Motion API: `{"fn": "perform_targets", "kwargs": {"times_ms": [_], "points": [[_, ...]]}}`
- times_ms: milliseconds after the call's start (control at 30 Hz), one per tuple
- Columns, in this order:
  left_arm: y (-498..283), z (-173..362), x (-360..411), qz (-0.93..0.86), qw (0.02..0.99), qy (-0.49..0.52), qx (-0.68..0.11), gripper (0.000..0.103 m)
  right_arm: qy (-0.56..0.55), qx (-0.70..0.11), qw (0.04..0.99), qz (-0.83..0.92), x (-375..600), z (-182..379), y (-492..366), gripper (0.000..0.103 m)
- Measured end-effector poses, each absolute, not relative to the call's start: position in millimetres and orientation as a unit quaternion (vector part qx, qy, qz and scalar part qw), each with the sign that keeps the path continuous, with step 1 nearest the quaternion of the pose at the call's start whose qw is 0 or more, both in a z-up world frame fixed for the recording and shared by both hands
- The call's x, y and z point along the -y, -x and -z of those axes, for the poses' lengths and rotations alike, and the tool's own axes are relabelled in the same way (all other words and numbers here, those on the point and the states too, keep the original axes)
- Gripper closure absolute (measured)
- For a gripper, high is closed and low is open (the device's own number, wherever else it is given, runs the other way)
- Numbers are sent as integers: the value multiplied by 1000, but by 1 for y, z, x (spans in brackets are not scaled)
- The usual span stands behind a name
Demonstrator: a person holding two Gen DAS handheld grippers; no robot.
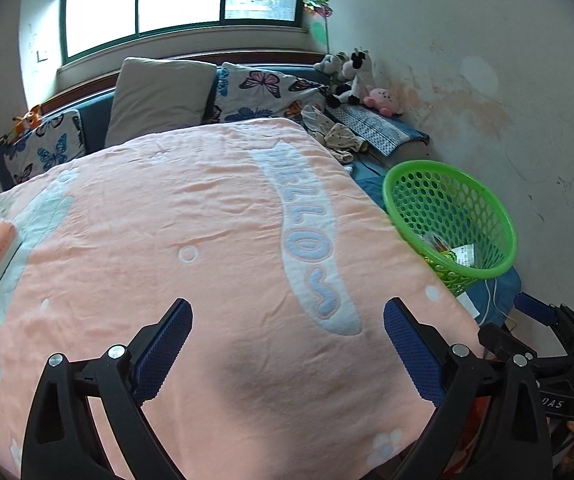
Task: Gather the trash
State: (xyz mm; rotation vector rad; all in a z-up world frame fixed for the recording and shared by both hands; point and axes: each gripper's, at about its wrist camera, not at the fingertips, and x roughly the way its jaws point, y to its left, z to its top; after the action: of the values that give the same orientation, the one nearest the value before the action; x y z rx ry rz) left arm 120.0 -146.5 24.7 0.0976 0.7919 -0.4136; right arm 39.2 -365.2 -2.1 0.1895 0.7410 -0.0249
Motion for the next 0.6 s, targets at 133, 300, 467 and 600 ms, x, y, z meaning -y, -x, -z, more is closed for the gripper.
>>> {"fn": "perform_targets", "kwargs": {"times_ms": [133,300,467,600], "points": [[-115,-26,125,183,907,-32,-377,9,-85,-359,929,11,354,1,-39,6],[-109,-26,105,162,914,-22,-370,8,-87,-358,929,3,344,2,-37,6],[-97,-29,92,147,923,-19,-356,8,-87,-357,930,0,337,2,-35,6],[-87,-31,86,138,927,-18,-348,8,-84,-349,933,1,331,-1,-31,6]]}}
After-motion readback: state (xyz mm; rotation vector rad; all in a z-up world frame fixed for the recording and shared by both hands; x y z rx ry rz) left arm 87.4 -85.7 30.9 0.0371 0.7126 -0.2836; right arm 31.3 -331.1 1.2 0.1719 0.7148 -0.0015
